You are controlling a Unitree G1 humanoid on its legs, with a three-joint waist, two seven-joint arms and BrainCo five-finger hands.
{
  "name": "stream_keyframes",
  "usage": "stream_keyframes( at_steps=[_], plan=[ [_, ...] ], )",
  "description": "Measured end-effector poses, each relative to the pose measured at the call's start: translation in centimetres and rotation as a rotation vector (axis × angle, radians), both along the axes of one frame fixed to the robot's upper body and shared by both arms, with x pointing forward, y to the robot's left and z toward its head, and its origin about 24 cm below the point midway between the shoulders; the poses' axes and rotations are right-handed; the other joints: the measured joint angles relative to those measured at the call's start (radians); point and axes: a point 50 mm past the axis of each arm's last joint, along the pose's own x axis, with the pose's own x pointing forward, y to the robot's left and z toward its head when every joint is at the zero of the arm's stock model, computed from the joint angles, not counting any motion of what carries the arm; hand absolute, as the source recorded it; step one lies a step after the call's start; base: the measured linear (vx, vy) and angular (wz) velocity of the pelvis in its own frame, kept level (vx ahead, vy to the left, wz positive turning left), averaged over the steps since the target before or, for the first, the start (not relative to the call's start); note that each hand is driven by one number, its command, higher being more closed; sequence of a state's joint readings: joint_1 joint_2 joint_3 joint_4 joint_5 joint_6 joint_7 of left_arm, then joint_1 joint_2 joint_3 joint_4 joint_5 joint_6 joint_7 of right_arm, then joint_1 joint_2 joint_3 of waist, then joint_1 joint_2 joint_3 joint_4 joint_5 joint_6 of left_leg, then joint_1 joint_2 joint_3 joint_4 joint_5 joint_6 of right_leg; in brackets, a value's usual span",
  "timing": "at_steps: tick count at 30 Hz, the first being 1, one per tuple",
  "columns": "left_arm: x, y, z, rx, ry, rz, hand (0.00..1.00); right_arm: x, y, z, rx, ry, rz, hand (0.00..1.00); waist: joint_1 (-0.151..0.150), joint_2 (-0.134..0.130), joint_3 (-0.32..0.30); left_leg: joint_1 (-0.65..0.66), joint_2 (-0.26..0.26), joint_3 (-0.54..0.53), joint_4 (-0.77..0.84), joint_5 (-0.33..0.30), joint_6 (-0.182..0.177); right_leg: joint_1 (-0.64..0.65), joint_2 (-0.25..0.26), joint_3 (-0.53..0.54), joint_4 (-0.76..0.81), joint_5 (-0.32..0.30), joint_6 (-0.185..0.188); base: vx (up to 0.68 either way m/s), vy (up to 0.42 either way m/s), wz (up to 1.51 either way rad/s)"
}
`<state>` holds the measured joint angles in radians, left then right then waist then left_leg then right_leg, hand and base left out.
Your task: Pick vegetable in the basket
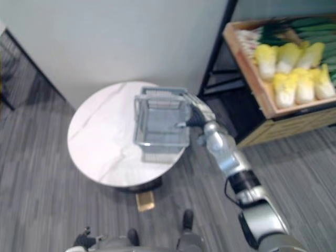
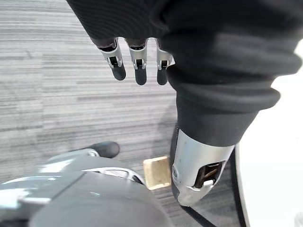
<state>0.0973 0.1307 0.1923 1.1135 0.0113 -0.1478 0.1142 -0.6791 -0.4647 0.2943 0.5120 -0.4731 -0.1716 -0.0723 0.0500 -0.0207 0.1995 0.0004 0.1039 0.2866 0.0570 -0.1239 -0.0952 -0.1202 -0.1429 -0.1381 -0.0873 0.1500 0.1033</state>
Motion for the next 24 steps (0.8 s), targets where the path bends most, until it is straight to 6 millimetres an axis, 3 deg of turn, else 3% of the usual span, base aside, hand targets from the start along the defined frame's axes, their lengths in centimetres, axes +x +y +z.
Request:
stream_keyframes(
  at_steps=[3,5,10,14,18,24],
  plan=[
    [0.0,0.1,0.0,0.003,0.000,0.019,0.00,2.0,0.4,2.7,-0.006,-0.033,-0.038,0.00,0.033,-0.003,0.036,-0.027,0.006,-0.017,0.009,0.002,-0.001,-0.017,0.004,-0.003,0.000,0.006,-0.007,-0.02,-0.052,0.16],
    [0.6,0.3,0.2,0.021,-0.016,0.041,0.00,3.2,1.3,5.6,-0.015,-0.086,-0.041,0.00,0.040,-0.011,0.077,-0.047,0.008,-0.028,0.019,0.002,-0.001,-0.026,0.004,-0.001,0.000,0.014,-0.013,-0.03,-0.021,0.10],
    [1.6,0.9,0.6,0.024,-0.061,0.102,0.00,4.5,3.0,9.9,0.019,-0.165,-0.057,0.00,0.049,-0.036,0.140,-0.121,0.008,-0.053,0.056,0.003,0.000,-0.072,-0.002,0.000,-0.002,0.033,-0.016,-0.05,-0.010,0.12],
    [2.3,1.0,0.8,0.030,-0.083,0.143,0.00,5.2,2.4,10.6,0.031,-0.147,-0.113,0.00,0.089,-0.034,0.177,-0.144,0.009,-0.071,0.063,0.004,0.002,-0.081,-0.001,-0.011,-0.005,0.033,-0.016,-0.04,-0.017,0.11],
    [2.4,1.1,0.9,0.042,-0.090,0.150,0.00,5.6,1.9,11.4,0.072,-0.143,-0.160,0.00,0.095,-0.037,0.203,-0.163,0.009,-0.087,0.070,0.005,0.003,-0.086,-0.003,-0.024,-0.005,0.033,-0.016,0.00,0.000,0.13],
    [3.5,1.0,1.3,0.045,-0.124,0.133,0.00,5.6,2.0,14.3,0.110,-0.207,-0.176,0.00,0.093,-0.029,0.241,-0.176,0.009,-0.105,0.076,0.005,0.003,-0.087,-0.004,-0.031,-0.004,0.033,-0.016,0.00,0.013,0.08]
  ],
)
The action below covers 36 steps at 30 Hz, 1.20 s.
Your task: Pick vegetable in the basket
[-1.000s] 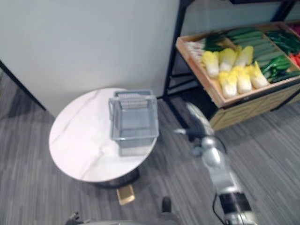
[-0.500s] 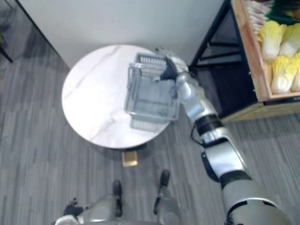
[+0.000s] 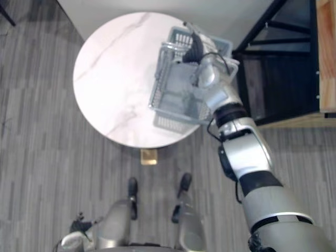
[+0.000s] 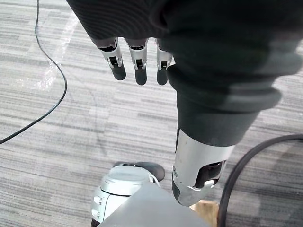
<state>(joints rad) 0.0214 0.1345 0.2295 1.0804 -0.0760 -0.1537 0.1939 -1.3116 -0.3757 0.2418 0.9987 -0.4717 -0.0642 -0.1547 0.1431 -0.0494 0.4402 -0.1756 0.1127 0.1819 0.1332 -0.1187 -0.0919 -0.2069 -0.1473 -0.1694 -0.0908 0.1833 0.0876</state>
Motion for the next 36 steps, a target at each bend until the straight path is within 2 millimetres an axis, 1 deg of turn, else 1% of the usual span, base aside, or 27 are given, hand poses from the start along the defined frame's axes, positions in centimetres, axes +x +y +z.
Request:
stream_keyframes(
  at_steps=[2,5,8,10,12,16,19,21,23,30,31,36],
  plan=[
    [0.5,0.1,0.2,0.008,-0.017,-0.016,0.00,-0.1,0.2,1.1,0.003,-0.034,0.001,0.00,0.000,-0.001,0.014,-0.018,0.000,-0.003,0.009,0.000,0.000,-0.014,-0.001,-0.002,0.003,0.000,0.000,-0.01,0.007,0.02],
    [1.3,0.1,0.5,0.004,-0.044,-0.011,0.00,-0.2,0.0,1.9,0.002,-0.050,-0.006,0.00,0.000,0.006,0.031,-0.031,-0.001,-0.011,0.013,0.001,0.001,-0.020,-0.002,-0.009,0.004,0.000,0.000,-0.01,0.012,0.07],
    [1.8,0.2,0.7,0.017,-0.057,-0.021,0.00,0.0,-1.1,1.8,0.009,-0.031,-0.043,0.00,-0.001,0.010,0.040,-0.039,-0.001,-0.022,0.015,0.001,0.002,-0.021,-0.003,-0.016,0.004,0.000,0.000,-0.01,0.014,0.09],
    [1.9,0.1,0.8,0.027,-0.054,-0.032,0.00,-0.1,-2.2,2.5,0.034,-0.045,-0.076,0.00,0.000,0.012,0.041,-0.054,-0.002,-0.026,0.017,0.001,0.002,-0.035,-0.004,-0.017,0.007,0.000,0.000,0.00,0.018,0.05],
    [2.0,0.0,0.8,0.027,-0.055,-0.036,0.00,-0.1,-2.6,2.9,0.038,-0.048,-0.092,0.00,0.000,0.018,0.047,-0.055,-0.002,-0.027,0.018,0.001,0.002,-0.035,-0.004,-0.017,0.007,0.000,0.000,0.00,0.000,0.00],
    [2.2,0.0,0.9,0.031,-0.061,-0.043,0.00,-0.2,-3.4,3.2,0.036,-0.051,-0.114,0.00,0.000,0.030,0.054,-0.058,-0.003,-0.031,0.019,0.001,0.002,-0.036,-0.005,-0.017,0.006,0.000,0.000,0.00,0.000,0.00],
    [2.4,-0.1,0.9,0.034,-0.068,-0.052,0.00,-0.2,-3.7,3.3,0.033,-0.053,-0.123,0.00,-0.001,0.032,0.055,-0.069,-0.003,-0.033,0.024,0.001,0.002,-0.044,-0.005,-0.018,0.006,0.000,0.000,0.00,0.000,0.00],
    [2.8,-0.3,1.0,0.034,-0.077,-0.064,0.00,-0.2,-4.3,3.2,0.030,-0.045,-0.142,0.00,-0.001,0.037,0.058,-0.075,-0.003,-0.040,0.028,0.001,0.002,-0.045,-0.006,-0.022,0.006,0.000,0.000,-0.01,0.012,0.06],
    [3.2,-0.5,1.2,0.034,-0.090,-0.076,0.00,-0.2,-5.4,2.9,0.027,-0.029,-0.175,0.00,-0.001,0.045,0.062,-0.081,-0.005,-0.052,0.029,0.001,0.002,-0.046,-0.007,-0.029,0.006,0.000,0.000,-0.02,0.013,0.10],
    [3.3,-0.4,1.3,0.027,-0.106,-0.059,0.00,-0.2,-5.5,2.5,0.004,-0.019,-0.187,0.00,-0.001,0.049,0.064,-0.082,-0.006,-0.051,0.032,0.001,0.002,-0.048,-0.008,-0.025,0.006,0.000,0.000,0.00,0.002,0.01],
    [3.3,-0.4,1.3,0.020,-0.109,-0.047,0.00,-0.2,-5.5,2.4,-0.006,-0.019,-0.190,1.00,-0.001,0.049,0.064,-0.082,-0.006,-0.051,0.032,0.001,0.002,-0.049,-0.008,-0.024,0.006,0.000,0.000,0.00,0.000,0.00],
    [3.4,-0.5,1.3,0.020,-0.108,-0.054,0.00,-0.2,-5.7,1.8,-0.009,-0.023,-0.202,1.00,-0.001,0.050,0.064,-0.083,-0.011,-0.051,0.032,0.003,0.005,-0.049,-0.013,-0.020,0.004,0.000,0.000,0.00,0.000,0.00]
  ],
)
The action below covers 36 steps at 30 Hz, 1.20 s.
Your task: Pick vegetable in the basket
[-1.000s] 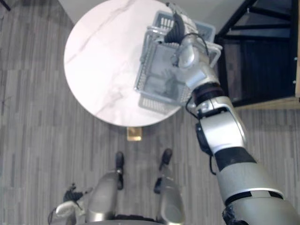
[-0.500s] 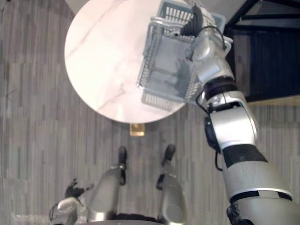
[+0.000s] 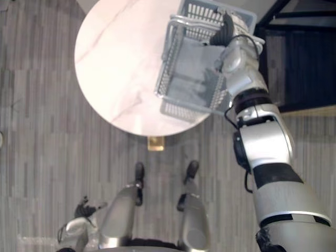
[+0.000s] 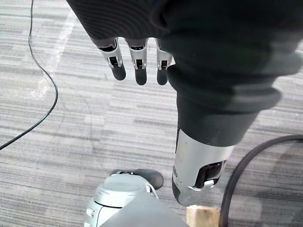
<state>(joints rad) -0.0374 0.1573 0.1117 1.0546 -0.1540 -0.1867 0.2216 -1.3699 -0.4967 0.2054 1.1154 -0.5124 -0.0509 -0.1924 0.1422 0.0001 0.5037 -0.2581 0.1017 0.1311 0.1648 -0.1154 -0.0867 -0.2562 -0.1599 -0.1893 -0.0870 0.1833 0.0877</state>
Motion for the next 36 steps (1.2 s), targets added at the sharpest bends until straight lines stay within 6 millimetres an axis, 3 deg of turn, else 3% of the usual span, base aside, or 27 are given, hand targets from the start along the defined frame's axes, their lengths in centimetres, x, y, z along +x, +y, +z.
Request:
stream_keyframes(
  at_steps=[20,27,30,32,36],
  plan=[
    [0.3,-0.1,0.1,0.007,-0.004,-0.005,0.00,0.3,1.4,-1.4,-0.093,0.044,0.016,1.00,0.006,0.012,-0.002,-0.018,-0.001,-0.008,0.012,0.015,0.001,-0.007,-0.001,0.004,-0.002,0.000,0.000,0.00,0.003,0.01],
    [0.4,-0.1,0.1,0.005,-0.006,0.009,0.00,0.6,3.6,-2.5,-0.162,0.090,0.077,1.00,0.012,0.023,-0.010,-0.011,0.002,-0.011,0.012,0.031,-0.003,0.003,0.002,0.007,-0.002,0.003,0.003,-0.03,-0.004,0.01],
    [0.4,-0.3,0.0,-0.002,0.009,0.011,0.00,0.4,4.6,-4.2,-0.213,0.116,0.120,1.00,0.018,0.020,-0.029,-0.002,0.002,-0.003,0.012,0.032,-0.003,0.006,0.003,0.020,-0.002,0.009,0.004,-0.03,0.003,-0.09],
    [0.2,-0.3,-0.1,-0.011,0.012,0.037,0.00,0.0,6.3,-6.3,-0.278,0.158,0.198,1.00,0.018,0.011,-0.061,0.007,0.006,0.013,0.011,0.032,-0.003,0.005,0.007,0.038,-0.003,0.014,0.001,-0.01,0.005,-0.20],
    [-0.3,0.2,-0.3,-0.002,0.044,0.057,0.00,-1.7,10.2,-7.9,-0.361,0.145,0.374,1.00,-0.003,-0.022,-0.094,0.058,0.020,0.053,-0.007,0.031,-0.004,0.021,0.022,0.079,-0.002,0.019,-0.001,0.00,-0.016,-0.33]
  ],
)
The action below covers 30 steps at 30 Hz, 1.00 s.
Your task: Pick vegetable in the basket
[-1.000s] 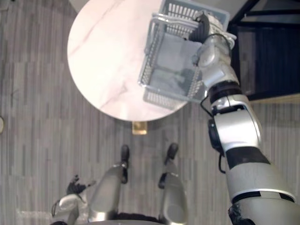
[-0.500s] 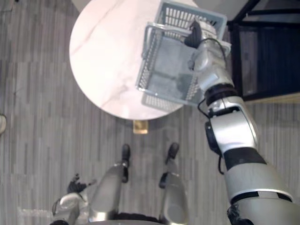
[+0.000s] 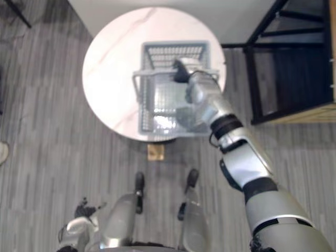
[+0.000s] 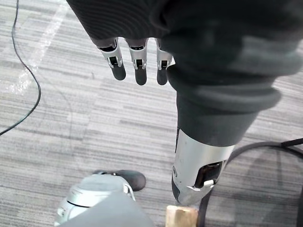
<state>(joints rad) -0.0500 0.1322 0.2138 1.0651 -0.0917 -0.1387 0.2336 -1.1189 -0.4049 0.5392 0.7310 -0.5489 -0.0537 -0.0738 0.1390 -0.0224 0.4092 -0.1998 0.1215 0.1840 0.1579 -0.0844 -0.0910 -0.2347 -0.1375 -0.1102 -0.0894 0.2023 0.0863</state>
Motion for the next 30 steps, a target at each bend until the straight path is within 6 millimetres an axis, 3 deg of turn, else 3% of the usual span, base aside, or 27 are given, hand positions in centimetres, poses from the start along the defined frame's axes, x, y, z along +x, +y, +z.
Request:
stream_keyframes(
  at_steps=[4,7,11,20,27,30],
  plan=[
    [-1.9,0.4,-0.7,0.013,0.071,-0.001,0.00,-3.5,2.3,-1.9,0.017,-0.008,0.215,1.00,-0.049,-0.055,-0.090,0.052,0.015,0.044,-0.019,-0.010,-0.013,0.023,0.018,0.042,-0.012,-0.001,0.000,0.00,-0.026,-0.32],
    [-2.6,0.8,-0.8,0.032,0.100,-0.024,0.00,-6.1,1.5,-5.1,0.030,0.062,0.302,1.00,-0.068,-0.074,-0.146,0.089,0.022,0.066,-0.037,-0.013,-0.018,0.039,0.027,0.066,-0.015,-0.001,0.000,0.01,-0.019,-0.23],
    [-3.7,0.7,-1.2,0.043,0.150,-0.082,0.00,-9.1,-0.9,-10.2,-0.005,0.240,0.320,1.00,-0.093,-0.075,-0.189,0.141,0.023,0.087,-0.075,-0.009,-0.024,0.063,0.033,0.084,-0.015,-0.005,0.001,0.02,-0.013,-0.16],
    [-5.9,0.5,-1.9,0.044,0.242,-0.185,0.00,-14.9,-7.6,-17.7,0.013,0.524,0.151,1.00,-0.123,-0.071,-0.258,0.187,0.026,0.111,-0.103,-0.003,-0.032,0.084,0.036,0.103,-0.015,-0.011,0.005,0.01,-0.006,-0.07],
    [-7.4,0.2,-2.3,0.032,0.291,-0.227,0.00,-19.1,-11.1,-21.4,0.069,0.664,-0.003,1.00,-0.152,-0.054,-0.289,0.188,0.022,0.110,-0.105,-0.004,-0.032,0.091,0.026,0.104,-0.015,-0.025,0.014,-0.01,-0.004,0.01],
    [-8.2,0.1,-2.5,0.024,0.314,-0.223,0.00,-20.0,-12.7,-22.0,0.088,0.665,-0.096,1.00,-0.165,-0.050,-0.307,0.211,0.020,0.113,-0.119,-0.006,-0.036,0.107,0.026,0.105,-0.015,-0.027,0.012,0.00,-0.001,-0.02]
  ],
)
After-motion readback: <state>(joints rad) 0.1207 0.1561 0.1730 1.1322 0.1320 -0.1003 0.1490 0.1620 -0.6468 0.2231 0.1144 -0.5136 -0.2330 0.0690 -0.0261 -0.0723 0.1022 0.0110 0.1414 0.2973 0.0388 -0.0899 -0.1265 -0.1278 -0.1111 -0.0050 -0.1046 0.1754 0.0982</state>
